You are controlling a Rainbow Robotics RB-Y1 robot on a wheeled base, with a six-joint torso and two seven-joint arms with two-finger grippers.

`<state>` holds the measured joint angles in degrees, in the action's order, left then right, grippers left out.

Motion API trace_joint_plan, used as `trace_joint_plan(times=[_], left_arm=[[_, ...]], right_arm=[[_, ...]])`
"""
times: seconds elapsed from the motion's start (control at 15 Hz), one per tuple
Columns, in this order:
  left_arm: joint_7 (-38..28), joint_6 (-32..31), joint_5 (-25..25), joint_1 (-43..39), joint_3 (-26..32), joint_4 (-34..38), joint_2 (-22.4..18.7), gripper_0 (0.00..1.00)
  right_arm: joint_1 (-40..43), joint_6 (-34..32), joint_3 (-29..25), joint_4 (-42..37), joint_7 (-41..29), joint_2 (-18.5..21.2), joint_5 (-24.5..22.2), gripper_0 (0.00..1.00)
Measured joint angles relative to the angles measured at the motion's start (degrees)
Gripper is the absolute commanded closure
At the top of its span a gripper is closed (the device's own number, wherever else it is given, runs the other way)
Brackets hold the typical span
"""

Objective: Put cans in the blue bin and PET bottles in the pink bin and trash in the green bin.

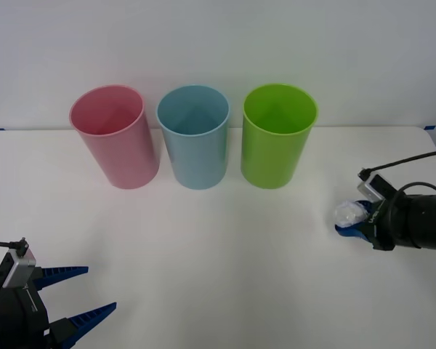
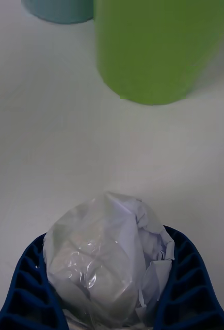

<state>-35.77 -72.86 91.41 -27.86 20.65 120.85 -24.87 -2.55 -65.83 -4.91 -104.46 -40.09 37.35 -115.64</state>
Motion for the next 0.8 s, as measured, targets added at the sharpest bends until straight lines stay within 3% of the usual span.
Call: trace_joint_plan(times=[0.2,0.47,0.6,0.8], left_arm=[[0.00,0.00,0.00,0.00,0.00,0.00,0.00,0.00],[0.00,0.00,0.00,0.00,0.00,0.00,0.00,0.00],[0.00,0.00,0.00,0.00,0.00,0.00,0.00,0.00],[0.00,0.00,0.00,0.00,0.00,0.00,0.00,0.00]], right_arm=[[5.89,-3.33,-6.84,-8.89,0.59,1.73,9.46,1.00],[6.98,-6.21,-14.29,-14.99,0.14,0.57,20.09,1.00],[3.92,-6.23,-15.45,-15.58,-0.54,-1.19,22.60,1.00],[-3.27,-6.33,-16.05,-15.48,-5.34,-3.85,22.58,1.00]])
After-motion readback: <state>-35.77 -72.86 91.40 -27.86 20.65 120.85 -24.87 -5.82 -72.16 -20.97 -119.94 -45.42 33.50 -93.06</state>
